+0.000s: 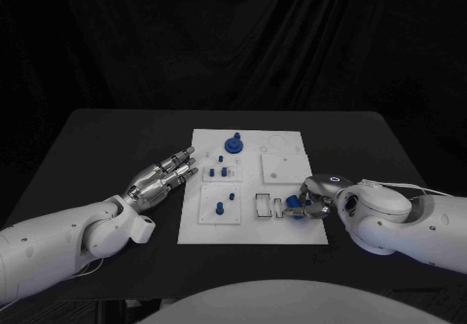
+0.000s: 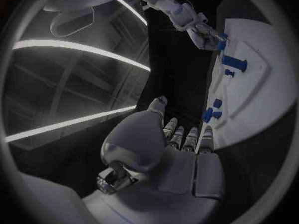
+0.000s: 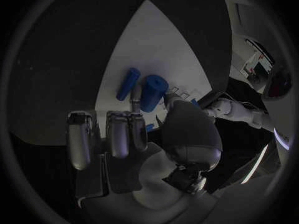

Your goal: Assemble the parts on the task board

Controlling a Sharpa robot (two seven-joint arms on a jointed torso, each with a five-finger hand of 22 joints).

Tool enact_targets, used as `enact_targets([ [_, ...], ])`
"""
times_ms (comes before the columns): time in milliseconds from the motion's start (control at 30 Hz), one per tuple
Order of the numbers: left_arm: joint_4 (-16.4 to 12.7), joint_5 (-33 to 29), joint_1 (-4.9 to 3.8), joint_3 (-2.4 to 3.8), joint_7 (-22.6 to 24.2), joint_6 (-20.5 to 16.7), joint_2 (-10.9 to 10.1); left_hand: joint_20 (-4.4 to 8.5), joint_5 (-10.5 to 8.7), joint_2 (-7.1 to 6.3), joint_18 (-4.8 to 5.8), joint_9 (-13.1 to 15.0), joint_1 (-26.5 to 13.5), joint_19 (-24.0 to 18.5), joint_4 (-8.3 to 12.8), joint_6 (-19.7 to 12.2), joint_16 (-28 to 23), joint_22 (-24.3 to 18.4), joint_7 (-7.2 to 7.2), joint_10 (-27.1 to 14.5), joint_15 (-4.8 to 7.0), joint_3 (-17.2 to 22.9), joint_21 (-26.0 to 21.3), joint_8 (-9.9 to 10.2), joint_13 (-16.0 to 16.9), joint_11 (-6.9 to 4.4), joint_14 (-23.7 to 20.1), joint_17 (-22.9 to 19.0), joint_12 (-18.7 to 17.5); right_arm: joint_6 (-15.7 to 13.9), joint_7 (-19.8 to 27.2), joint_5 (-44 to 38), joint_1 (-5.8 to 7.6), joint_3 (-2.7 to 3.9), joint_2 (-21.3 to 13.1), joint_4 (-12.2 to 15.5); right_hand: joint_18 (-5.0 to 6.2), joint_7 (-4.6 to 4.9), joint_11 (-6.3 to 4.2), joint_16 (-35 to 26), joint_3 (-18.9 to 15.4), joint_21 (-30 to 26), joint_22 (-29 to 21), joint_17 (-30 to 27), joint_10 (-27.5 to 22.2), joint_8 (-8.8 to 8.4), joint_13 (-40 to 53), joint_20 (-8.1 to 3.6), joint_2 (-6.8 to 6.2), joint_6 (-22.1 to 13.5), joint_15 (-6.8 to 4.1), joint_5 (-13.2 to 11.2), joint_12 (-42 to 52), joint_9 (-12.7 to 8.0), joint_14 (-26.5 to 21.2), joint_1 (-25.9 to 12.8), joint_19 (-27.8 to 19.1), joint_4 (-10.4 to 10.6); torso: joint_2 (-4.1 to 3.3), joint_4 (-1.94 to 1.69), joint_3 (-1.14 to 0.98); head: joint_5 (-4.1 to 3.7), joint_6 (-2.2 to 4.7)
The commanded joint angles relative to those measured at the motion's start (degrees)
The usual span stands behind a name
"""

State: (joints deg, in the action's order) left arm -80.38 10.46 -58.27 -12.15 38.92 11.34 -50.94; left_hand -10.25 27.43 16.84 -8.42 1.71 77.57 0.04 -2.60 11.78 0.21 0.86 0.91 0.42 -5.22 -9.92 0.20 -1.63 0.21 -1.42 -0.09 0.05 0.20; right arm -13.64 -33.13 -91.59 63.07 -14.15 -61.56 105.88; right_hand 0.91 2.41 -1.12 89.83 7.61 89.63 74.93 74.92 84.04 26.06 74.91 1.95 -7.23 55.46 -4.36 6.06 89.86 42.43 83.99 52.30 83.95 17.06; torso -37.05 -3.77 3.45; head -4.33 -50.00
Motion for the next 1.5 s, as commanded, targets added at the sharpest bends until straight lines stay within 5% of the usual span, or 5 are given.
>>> enact_targets([
  [33,-0.1,-0.3,0.1,0.05,5.9,1.1,0.2,-0.41,0.25,-0.19,-0.74,0.0,0.2,0.2,0.0,0.0,-0.2,0.0,-0.37,0.1,-0.36,0.4,0.0,-0.2,-0.1,0.07,0.1,0.0,-0.1,3.8,-3.3,-1.5,-0.29,-0.08,0.5,-0.5,-0.84,0.03,-0.18,0.2,0.9,0.1,15.0,15.1,6.0,-0.64,15.1,-0.16,0.46,-0.2,-0.3,1.9,0.1,0.0,6.0,-0.1,5.9,-0.1,0.0,-0.03,-0.01,0.08,0.0],
  [467,0.2,-0.3,0.22,0.05,5.1,1.6,0.3,-0.47,0.28,-0.18,-0.75,0.0,0.3,0.2,0.1,0.0,-0.2,-0.1,-0.51,0.0,-0.43,0.5,0.0,-0.2,-0.1,0.12,0.1,0.0,-0.1,-1.9,-0.5,9.8,-0.38,-0.05,0.9,-1.1,-0.84,-0.17,-0.45,0.2,9.0,0.1,15.0,15.1,6.0,-2.91,15.1,-0.49,1.76,-1.2,-0.61,34.8,0.1,1.8,6.0,13.6,5.9,-5.2,0.01,-0.03,0.0,0.62,0.0],
  [600,0.2,-0.3,0.27,0.05,5.0,1.7,0.3,-0.49,0.3,-0.18,-0.75,0.0,0.4,0.2,0.1,0.0,-0.2,-0.1,-0.55,0.0,-0.45,0.6,0.0,-0.2,-0.1,0.14,0.1,0.0,-0.1,-5.6,0.6,14.2,-0.36,-0.03,0.1,-0.5,-0.91,-0.23,-0.53,0.2,10.8,0.4,15.1,15.1,6.0,-2.5,15.1,-0.5,1.57,-1.1,-0.63,40.4,0.1,2.7,6.0,14.5,6.0,-6.6,0.04,-0.02,-0.01,0.74,0.0],
  [1167,0.5,-0.3,0.44,0.05,5.1,1.7,0.7,-0.52,0.35,-0.17,-0.75,0.0,0.4,0.2,0.2,0.0,-0.2,-0.1,-0.61,0.0,-0.48,0.7,0.0,-0.1,-0.1,0.19,0.1,0.0,-0.1,-12.6,3.9,33.1,3.35,0.03,-1.5,4.1,-0.91,-0.29,-0.61,0.2,11.2,0.4,15.1,15.1,6.0,-1.92,15.1,-0.5,1.4,-1.1,-0.63,38.8,0.1,4.2,6.0,12.1,6.0,-6.3,0.0,-0.03,0.0,0.47,0.0],
  [1500,0.8,-0.4,0.52,0.05,5.1,1.9,1.0,-0.52,0.35,-0.17,-0.75,0.0,0.4,0.2,0.2,0.0,-0.2,-0.1,-0.61,0.0,-0.48,0.7,0.0,-0.1,-0.1,0.19,0.1,0.0,-0.1,-8.2,3.0,36.3,2.97,-0.02,1.5,2.6,-0.88,-0.11,-0.48,0.2,10.1,0.3,15.0,15.1,6.0,-2.59,15.1,-0.37,2.03,-1.5,-0.48,26.2,0.1,4.8,6.0,9.1,6.0,-4.3,-0.02,-0.02,-0.01,0.66,0.0],
])
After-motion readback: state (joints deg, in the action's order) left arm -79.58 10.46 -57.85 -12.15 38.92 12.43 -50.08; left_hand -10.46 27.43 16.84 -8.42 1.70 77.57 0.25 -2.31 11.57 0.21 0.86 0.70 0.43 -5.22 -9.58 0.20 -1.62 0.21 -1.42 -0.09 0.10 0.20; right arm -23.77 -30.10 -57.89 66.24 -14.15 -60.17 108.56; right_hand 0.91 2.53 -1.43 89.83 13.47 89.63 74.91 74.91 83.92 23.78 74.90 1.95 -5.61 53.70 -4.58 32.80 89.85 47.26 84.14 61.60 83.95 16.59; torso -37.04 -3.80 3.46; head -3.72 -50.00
